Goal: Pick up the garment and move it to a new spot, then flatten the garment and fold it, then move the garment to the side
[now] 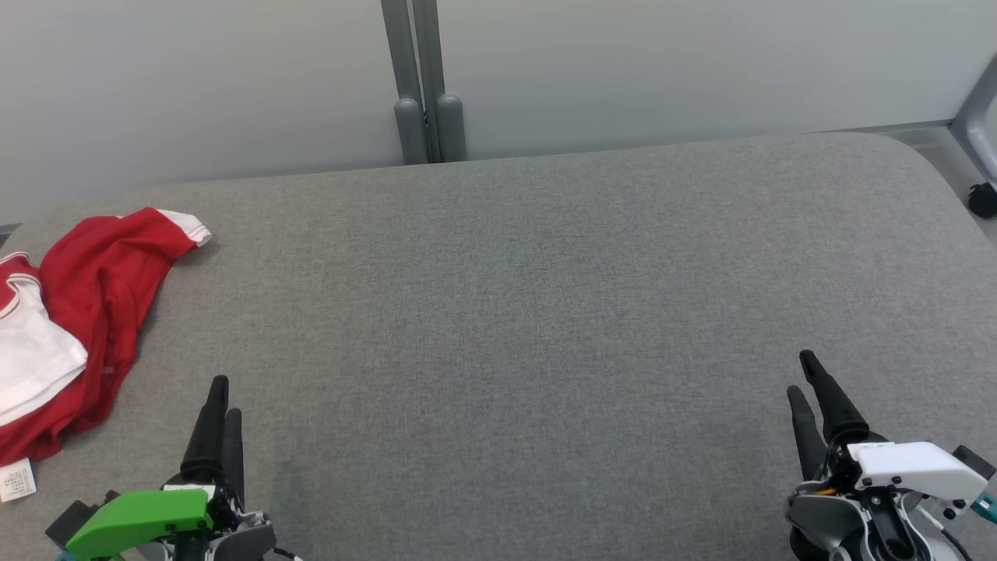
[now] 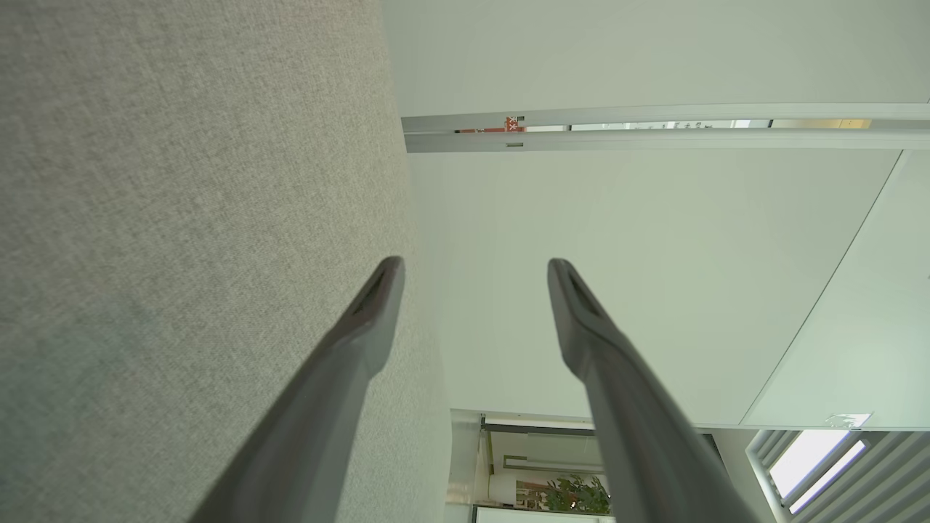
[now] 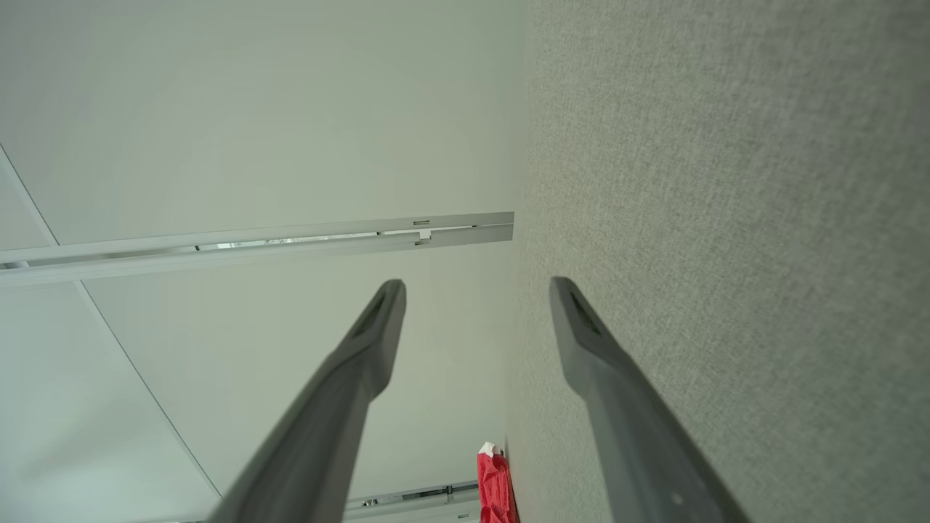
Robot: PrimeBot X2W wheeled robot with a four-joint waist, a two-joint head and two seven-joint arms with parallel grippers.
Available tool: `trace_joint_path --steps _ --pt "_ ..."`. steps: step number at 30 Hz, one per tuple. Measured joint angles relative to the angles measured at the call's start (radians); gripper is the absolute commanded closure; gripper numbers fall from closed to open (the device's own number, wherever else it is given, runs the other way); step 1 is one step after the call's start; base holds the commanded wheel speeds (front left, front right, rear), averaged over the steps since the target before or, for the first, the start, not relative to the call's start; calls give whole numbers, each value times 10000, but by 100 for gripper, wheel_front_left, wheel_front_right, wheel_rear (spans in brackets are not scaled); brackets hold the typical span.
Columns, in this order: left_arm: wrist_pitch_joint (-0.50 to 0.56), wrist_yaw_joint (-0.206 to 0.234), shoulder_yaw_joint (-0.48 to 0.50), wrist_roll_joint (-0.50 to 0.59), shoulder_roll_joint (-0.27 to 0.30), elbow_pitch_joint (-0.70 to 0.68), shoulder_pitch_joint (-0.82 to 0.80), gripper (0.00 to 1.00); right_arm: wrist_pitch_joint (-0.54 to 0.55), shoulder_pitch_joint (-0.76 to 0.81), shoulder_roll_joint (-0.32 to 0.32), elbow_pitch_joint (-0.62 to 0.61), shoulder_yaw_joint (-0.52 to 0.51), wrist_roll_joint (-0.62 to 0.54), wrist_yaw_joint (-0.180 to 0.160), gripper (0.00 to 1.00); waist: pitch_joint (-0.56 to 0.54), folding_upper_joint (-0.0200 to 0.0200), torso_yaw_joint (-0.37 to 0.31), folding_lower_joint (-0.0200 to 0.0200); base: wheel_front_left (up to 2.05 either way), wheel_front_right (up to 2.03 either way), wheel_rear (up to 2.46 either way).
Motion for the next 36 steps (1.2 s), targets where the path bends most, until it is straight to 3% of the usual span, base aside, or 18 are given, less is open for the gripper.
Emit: trace_joint_path --steps 8,28,36 --pt "-362 0 -268 800 8 -90 22 0 -353 102 -29 -313 174 -1135 0 0 3 0 9 0 0 0 0" --pt "-1160 144 -420 5791 25 -274 358 0 -1145 104 -481 -982 844 -6307 2 0 -41 0 148 0 0 0 0" --pt "-1415 326 -476 7461 100 -297 474 0 -1425 117 -372 -986 759 -8174 2 0 -37 0 191 0 0 0 0"
